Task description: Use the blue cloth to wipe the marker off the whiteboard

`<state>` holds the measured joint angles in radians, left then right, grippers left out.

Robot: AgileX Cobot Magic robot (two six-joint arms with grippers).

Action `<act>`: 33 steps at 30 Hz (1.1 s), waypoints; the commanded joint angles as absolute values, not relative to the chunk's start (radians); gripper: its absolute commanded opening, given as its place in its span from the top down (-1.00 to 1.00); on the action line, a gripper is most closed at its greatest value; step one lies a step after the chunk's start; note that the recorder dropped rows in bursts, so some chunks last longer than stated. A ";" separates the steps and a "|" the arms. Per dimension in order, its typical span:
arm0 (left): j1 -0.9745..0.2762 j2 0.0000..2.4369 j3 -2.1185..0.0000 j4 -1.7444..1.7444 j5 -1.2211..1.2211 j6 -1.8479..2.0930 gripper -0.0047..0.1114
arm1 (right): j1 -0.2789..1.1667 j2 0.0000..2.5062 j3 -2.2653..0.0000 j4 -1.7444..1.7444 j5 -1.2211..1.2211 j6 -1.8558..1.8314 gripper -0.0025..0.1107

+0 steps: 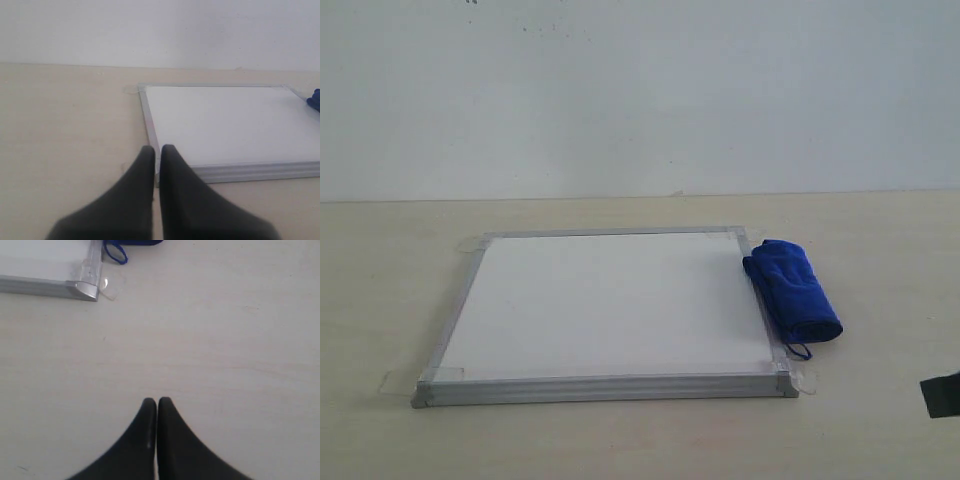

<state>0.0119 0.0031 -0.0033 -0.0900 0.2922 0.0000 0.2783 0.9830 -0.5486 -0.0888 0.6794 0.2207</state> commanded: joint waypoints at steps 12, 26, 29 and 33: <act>0.010 0.000 0.000 -0.089 0.289 0.000 0.85 | 0.226 0.787 -0.515 -0.064 0.487 0.230 0.96; 0.010 0.000 0.000 -0.089 0.289 0.000 0.85 | -0.038 0.354 -0.205 -0.038 0.216 0.175 0.96; 0.010 0.000 0.000 -0.089 0.289 0.000 0.85 | -0.038 0.280 -0.093 -0.038 0.100 0.175 0.96; 0.010 0.000 0.000 -0.089 0.289 0.000 0.85 | -0.038 0.177 0.000 -0.038 -0.006 0.169 0.96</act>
